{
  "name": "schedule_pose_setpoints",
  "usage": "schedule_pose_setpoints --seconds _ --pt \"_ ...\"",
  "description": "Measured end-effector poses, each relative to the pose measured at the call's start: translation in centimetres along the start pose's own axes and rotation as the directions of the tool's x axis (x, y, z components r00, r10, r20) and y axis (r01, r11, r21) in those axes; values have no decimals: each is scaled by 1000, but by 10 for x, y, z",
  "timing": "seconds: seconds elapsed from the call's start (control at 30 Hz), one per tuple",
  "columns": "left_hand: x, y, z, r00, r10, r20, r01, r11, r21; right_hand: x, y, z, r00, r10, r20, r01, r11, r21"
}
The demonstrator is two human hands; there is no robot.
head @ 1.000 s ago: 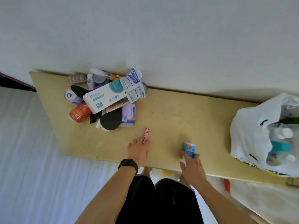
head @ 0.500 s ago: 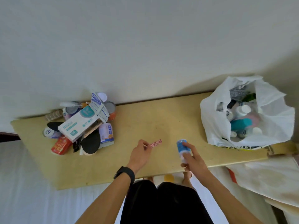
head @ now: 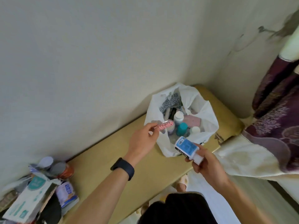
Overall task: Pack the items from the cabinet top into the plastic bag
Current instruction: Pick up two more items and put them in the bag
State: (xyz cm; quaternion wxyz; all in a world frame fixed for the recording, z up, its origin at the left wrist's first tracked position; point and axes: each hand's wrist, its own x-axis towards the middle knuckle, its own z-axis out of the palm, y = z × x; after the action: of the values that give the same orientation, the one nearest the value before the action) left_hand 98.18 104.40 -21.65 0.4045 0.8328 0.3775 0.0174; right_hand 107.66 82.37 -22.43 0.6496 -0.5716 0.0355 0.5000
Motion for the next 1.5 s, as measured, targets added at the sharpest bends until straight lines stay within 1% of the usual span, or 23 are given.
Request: schedule_pose_setpoints --seconds 0.03,0.1,0.2,0.37,0.43,0.5,0.63,0.73,0.83,0.9,0.93,1.0,1.03,1.1,1.13,1.2,1.23,1.3,1.37,1.4,1.43,1.5 --pt "12 10 8 999 41 14 -42 993 109 0 -3 -11 1000 -8 -26 7 1000 -7" --pt "35 27 21 994 105 28 -109 948 300 -2 -8 -31 997 -25 -78 23 999 -25" --pt "73 41 35 986 163 24 -150 829 539 -7 -16 -54 988 -42 -145 34 998 -57" --pt "123 44 55 986 151 66 -152 667 729 -18 -29 -68 980 -91 -178 62 985 -162" --pt "133 44 60 986 131 101 -160 607 778 -21 -31 -70 978 -97 -184 64 982 -176" --pt "137 44 64 987 100 124 -160 572 805 -23 -30 -72 975 -83 -205 47 984 -172" --pt "129 33 71 994 42 98 -104 601 792 -19 -30 -72 983 -65 -173 28 977 -210" --pt "106 21 74 995 9 95 -83 585 807 -12 -36 -63 991 -84 -105 48 949 -311" --pt "75 4 79 986 -52 156 -99 571 815 5 -41 -53 990 -99 -98 44 890 -454" --pt "58 -5 82 975 -131 181 -83 540 838 22 -47 -46 984 -142 -108 49 796 -603" --pt "52 -8 82 972 -164 170 -66 502 862 32 -51 -42 981 -172 -86 66 722 -688" --pt "42 -9 81 969 -209 135 -38 410 911 52 -61 -29 975 -221 -9 111 524 -844" --pt "38 -9 80 966 -224 128 -35 377 925 62 -64 -19 972 -231 36 136 432 -892" --pt "32 -12 76 955 -254 154 -58 348 936 82 -66 0 968 -225 110 170 268 -948" --pt "30 -15 74 948 -263 177 -80 341 937 94 -63 8 965 -217 149 186 162 -969" --pt "24 -16 67 947 -254 198 -107 332 937 114 -52 20 962 -147 231 225 -59 -973" --pt "21 -17 63 951 -243 194 -103 342 934 123 -45 24 961 -100 258 244 -135 -960" --pt "16 -16 55 960 -219 173 -78 383 920 134 -32 29 960 -27 279 265 -239 -934" --pt "12 -16 47 971 -191 142 -48 425 904 140 -20 31 960 -20 279 258 -325 -910" --pt "11 -16 44 977 -176 121 -30 447 894 142 -14 30 960 -29 280 252 -350 -902" --pt "9 -17 41 982 -163 99 -12 467 884 143 -10 29 959 -42 281 249 -357 -900" --pt "7 -18 35 988 -140 59 22 514 858 145 -3 23 957 -53 285 253 -327 -911"
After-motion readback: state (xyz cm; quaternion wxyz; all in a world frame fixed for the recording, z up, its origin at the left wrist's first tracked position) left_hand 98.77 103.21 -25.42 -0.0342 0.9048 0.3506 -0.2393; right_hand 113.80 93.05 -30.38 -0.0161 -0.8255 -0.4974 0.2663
